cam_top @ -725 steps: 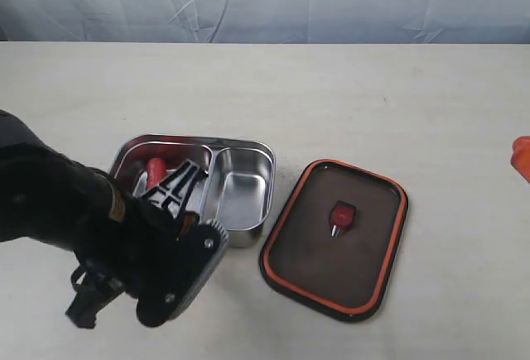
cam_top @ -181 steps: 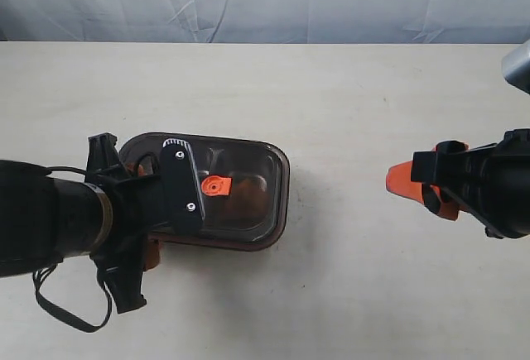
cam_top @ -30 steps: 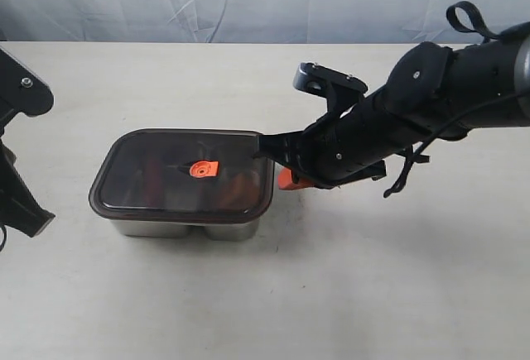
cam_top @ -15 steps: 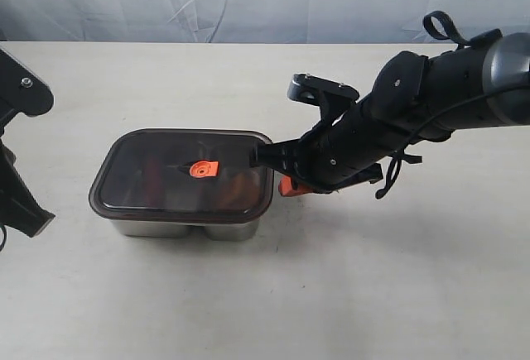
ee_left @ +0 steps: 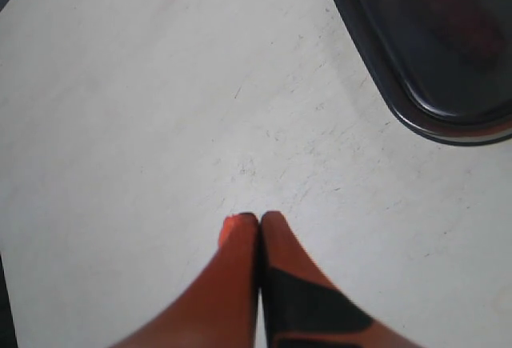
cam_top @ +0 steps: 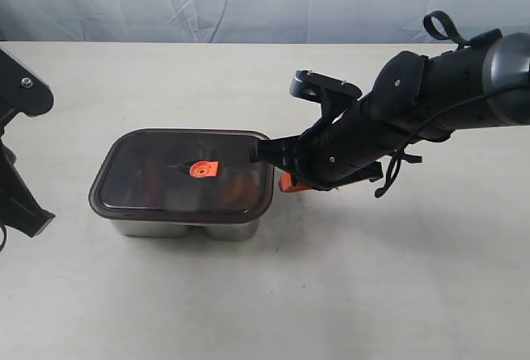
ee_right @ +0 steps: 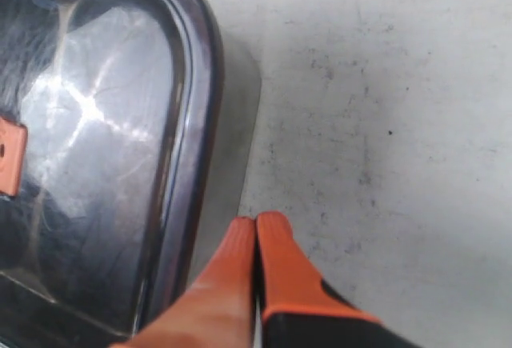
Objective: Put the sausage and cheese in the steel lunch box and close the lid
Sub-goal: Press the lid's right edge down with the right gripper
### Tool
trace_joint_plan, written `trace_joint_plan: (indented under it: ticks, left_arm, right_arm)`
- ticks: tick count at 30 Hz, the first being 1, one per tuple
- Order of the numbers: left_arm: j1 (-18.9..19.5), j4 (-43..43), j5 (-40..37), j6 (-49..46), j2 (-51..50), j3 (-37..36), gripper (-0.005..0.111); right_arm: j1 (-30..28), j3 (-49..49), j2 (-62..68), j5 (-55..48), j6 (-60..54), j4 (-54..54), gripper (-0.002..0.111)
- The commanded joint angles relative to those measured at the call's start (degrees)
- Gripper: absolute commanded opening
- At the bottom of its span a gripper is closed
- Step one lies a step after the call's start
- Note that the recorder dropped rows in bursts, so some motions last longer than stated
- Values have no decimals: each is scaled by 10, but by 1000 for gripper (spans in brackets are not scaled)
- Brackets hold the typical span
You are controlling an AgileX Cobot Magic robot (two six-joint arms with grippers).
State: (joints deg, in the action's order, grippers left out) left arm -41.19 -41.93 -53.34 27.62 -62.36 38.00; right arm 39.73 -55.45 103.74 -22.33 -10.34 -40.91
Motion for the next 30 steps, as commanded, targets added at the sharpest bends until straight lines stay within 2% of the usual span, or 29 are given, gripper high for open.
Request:
trace_joint_plan:
  ticks: [1,30]
  left_arm:
    - [2,-1,0,4,4,3,0]
    - [2,1,2,4,4,3,0]
  right_arm:
    - [-2,-3,1,6,1,-3,-1]
    - [-2,-3,1,-5,1,-36,-1]
